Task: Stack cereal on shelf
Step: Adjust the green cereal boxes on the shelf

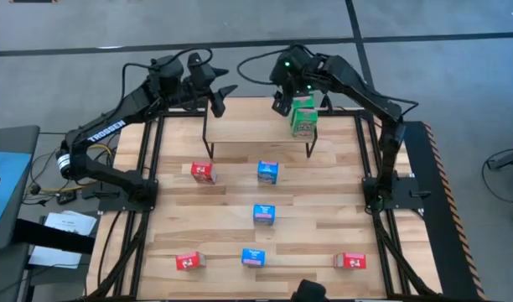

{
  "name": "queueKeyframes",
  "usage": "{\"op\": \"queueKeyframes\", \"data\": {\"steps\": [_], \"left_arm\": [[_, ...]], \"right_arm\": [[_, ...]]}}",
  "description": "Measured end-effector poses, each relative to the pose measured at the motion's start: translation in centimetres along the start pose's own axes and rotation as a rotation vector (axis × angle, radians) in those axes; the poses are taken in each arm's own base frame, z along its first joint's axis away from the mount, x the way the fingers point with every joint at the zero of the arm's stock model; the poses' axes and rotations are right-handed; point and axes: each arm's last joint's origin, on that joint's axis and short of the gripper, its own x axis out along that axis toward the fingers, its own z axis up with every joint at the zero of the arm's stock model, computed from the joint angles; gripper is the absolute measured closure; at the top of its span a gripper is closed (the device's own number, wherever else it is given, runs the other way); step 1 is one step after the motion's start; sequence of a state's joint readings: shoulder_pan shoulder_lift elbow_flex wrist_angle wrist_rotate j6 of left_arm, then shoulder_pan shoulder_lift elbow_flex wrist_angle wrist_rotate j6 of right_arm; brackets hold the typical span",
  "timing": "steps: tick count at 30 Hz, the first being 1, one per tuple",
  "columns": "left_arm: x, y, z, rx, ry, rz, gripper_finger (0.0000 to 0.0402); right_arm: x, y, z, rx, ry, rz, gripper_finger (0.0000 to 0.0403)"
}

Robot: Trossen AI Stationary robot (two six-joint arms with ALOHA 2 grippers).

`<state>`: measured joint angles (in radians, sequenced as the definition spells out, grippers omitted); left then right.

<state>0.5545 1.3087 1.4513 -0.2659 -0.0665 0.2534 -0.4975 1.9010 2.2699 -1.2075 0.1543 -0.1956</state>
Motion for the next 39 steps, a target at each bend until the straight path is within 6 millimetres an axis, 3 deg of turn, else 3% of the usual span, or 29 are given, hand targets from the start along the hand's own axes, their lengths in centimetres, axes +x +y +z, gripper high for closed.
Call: {"op": "queueKeyframes", "data": {"steps": [20,25,32,39], "left_arm": [[0.0,-0.1,-0.3,-0.006,0.031,-0.010,0.0159],[0.0,-0.1,-0.4,-0.007,0.043,-0.013,0.0159],[0.0,-0.1,-0.4,0.014,0.042,-0.014,0.0159],[0.0,-0.1,-0.4,0.026,0.041,-0.016,0.0159]], "right_arm": [[0.4,1.4,-1.2,0.346,0.150,0.018,0.0152],[2.0,2.5,-1.5,0.373,0.227,0.028,0.0152],[2.6,3.8,-1.3,0.402,0.245,0.052,0.0152],[2.9,3.6,-1.7,0.444,0.282,0.033,0.0152]]}}
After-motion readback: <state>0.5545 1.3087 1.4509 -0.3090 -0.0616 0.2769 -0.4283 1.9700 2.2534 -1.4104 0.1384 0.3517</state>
